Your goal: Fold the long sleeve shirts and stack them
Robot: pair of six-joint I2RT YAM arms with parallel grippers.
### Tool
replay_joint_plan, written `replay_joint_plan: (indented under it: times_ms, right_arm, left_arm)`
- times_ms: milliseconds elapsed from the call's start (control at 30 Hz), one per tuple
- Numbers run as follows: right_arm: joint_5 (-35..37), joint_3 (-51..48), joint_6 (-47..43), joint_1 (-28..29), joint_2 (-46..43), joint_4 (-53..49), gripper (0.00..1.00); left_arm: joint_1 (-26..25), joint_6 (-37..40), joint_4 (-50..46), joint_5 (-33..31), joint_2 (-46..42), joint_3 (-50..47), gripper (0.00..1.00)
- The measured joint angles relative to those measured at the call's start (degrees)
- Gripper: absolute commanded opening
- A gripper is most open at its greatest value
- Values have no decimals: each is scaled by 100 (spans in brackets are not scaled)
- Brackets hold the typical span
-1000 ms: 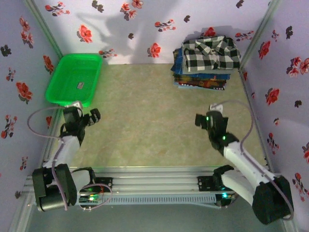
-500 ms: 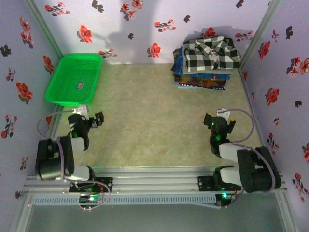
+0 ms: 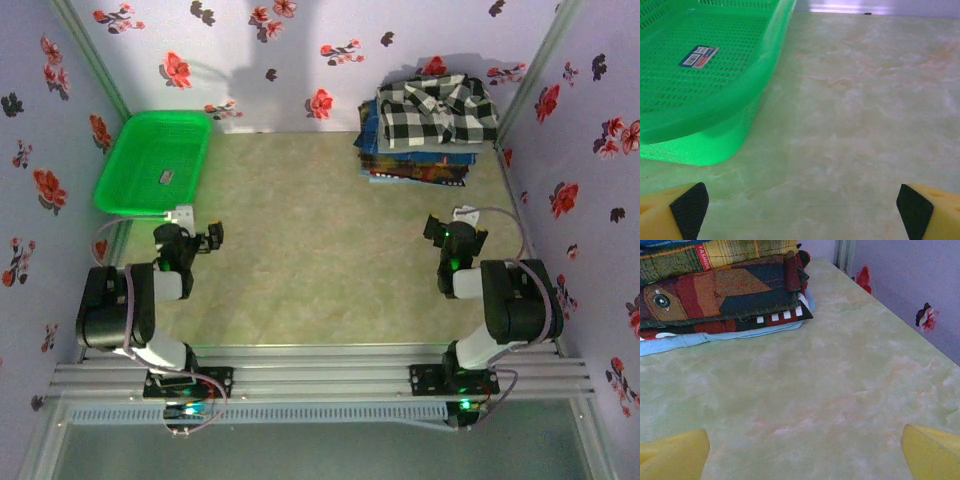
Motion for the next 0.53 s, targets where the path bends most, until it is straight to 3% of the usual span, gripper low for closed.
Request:
replay_joint_plan:
  times_ms: [533]
  right_arm:
    - [-341, 17, -2, -46, 0, -96, 99]
  left_arm:
    - [0, -2, -7, -175, 0, 0, 100]
